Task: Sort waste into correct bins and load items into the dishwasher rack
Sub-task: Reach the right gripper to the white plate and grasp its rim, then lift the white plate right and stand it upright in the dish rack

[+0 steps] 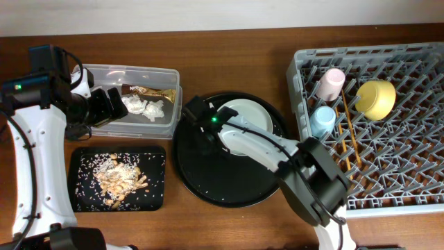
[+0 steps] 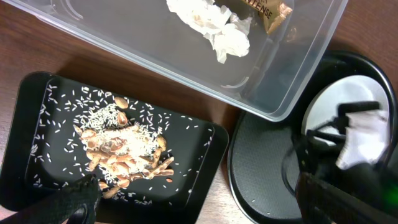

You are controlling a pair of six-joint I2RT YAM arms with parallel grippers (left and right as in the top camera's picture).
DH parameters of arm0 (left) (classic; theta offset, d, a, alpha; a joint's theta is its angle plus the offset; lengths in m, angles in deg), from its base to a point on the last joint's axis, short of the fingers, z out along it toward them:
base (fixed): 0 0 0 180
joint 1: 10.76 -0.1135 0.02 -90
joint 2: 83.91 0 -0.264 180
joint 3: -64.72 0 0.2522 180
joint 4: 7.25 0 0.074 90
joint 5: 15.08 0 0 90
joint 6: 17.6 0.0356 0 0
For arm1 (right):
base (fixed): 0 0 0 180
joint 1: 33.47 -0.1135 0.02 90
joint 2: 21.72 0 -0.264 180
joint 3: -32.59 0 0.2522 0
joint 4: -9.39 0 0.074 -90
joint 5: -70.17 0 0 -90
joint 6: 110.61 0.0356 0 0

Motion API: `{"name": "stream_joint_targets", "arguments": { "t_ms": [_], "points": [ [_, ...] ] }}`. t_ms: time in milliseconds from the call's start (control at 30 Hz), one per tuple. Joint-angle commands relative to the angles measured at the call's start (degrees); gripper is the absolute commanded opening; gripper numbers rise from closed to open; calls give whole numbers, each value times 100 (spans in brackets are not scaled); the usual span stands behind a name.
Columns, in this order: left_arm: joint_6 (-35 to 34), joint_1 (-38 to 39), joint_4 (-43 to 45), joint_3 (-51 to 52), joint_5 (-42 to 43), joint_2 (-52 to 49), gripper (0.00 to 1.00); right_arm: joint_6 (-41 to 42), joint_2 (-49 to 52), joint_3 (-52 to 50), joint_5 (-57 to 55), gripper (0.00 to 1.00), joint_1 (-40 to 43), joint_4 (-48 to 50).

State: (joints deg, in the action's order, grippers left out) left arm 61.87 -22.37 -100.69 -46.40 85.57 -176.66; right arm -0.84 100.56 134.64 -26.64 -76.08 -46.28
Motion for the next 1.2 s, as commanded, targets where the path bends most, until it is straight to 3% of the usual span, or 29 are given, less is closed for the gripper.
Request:
{"name": "stream_joint_targets", "arguments": {
  "t_ms": [0, 267, 367, 467, 500, 667, 967, 1167],
  "points": [
    [-55, -17, 9, -17, -2, 96, 99, 92, 92, 0, -179, 28, 59, 17],
    [-55, -17, 7, -17, -2, 96, 100, 92, 101, -13, -184, 24, 59, -26],
    [-55, -17, 9, -17, -2, 96, 99, 92, 101, -107, -186, 14, 66, 2],
    [-55, -17, 7, -17, -2, 94, 99, 92, 101, -286, -186, 13, 66, 149],
    [-55, -17, 9, -17, -2, 96, 99, 90, 101, -328, -186, 5, 66, 177],
    [-55, -17, 9, -17, -2, 96, 99, 24, -103, -37, -184, 4, 66, -229],
    [-55, -17, 7, -17, -2, 96, 99, -1049, -1502, 852, -181, 4, 127, -1753],
    [-55, -17, 7, -17, -2, 96, 99, -1447, -2938, 852, 358, 5, 907, -2448]
  ]
}}
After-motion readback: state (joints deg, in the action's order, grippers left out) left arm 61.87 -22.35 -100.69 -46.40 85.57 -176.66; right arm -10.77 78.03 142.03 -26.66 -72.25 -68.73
